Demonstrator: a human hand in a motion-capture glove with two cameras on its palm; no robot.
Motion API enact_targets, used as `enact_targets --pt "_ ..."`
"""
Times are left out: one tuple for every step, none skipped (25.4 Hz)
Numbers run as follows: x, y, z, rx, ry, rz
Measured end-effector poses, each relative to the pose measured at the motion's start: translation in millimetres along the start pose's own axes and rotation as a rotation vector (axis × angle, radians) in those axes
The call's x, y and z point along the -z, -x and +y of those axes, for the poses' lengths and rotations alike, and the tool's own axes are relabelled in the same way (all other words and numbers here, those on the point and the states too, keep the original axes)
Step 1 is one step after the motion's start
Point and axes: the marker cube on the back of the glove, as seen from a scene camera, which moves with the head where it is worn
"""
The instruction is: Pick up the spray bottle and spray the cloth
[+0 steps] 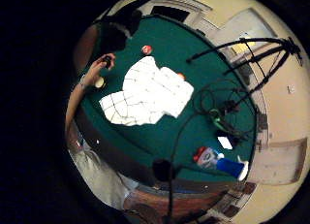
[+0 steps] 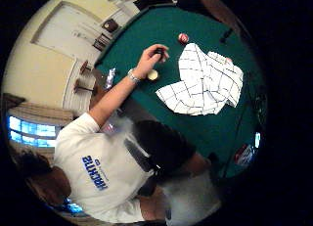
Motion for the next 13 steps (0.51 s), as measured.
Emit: enact_targets --pt "-0.7 -6.6 4.4 -0.018 -0.003 0.004" --pt "-1.1 -13.3 8.9 -0.036 -0.007 0.007" --pt "-1.2 -20.3 13.4 -0.053 -0.008 0.010" --pt "-1.0 -27.5 17.8 -0.070 -0.008 0.013" --pt "-0.8 -34.6 22.3 -0.085 -0.005 0.018" --pt "-0.7 -41.4 27.0 -0.099 -0.002 0.023" --pt "-1.1 -47.3 32.0 -0.112 0.000 0.027" --pt "-1.7 -52.6 37.1 -0.126 0.000 0.030" --pt "-2.4 -57.4 42.4 -0.142 -0.002 0.031" --pt "-3.1 -62.3 47.8 -0.159 -0.004 0.030" --pt "-3.5 -67.6 53.5 -0.177 -0.007 0.029" --pt "-3.8 -73.2 59.5 -0.196 -0.012 0.025" --pt "-3.8 -79.2 65.8 -0.217 -0.020 0.020"
